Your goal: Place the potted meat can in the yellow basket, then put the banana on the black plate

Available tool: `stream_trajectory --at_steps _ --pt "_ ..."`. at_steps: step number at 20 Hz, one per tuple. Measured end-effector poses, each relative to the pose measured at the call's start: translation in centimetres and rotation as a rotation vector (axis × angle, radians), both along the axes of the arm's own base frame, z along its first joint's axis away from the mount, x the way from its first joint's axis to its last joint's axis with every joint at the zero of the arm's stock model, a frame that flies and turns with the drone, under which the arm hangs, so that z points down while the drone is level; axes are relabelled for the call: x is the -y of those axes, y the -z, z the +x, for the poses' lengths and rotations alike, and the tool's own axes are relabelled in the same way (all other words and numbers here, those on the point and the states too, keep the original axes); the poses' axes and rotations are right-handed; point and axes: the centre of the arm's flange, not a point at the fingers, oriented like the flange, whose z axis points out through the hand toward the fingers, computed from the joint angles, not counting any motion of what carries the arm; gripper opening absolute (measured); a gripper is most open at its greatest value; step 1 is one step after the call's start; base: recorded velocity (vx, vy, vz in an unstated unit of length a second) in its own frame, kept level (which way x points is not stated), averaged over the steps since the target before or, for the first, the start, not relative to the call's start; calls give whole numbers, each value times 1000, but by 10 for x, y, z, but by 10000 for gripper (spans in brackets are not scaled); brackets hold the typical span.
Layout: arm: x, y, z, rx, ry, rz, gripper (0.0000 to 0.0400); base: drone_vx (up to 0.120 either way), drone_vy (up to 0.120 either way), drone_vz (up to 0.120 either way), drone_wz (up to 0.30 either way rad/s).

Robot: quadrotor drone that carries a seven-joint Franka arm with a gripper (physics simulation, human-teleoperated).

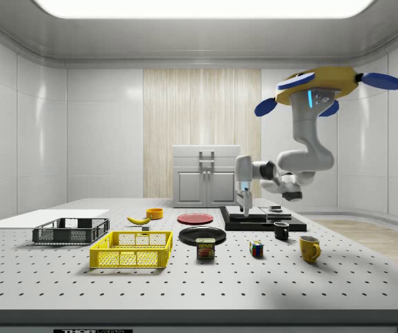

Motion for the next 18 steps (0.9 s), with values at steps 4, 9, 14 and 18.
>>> stream_trajectory --at_steps 4,9,14,18 --pt "0 0 0 0 0 -1 400 120 -70 -120 0" --pt "0 0 0 0 0 -1 400 120 0 -120 0" --pt "0 0 0 0 0 -1 400 120 -48 -120 0" --pt "0 0 0 0 0 -1 400 120 0 -120 0"
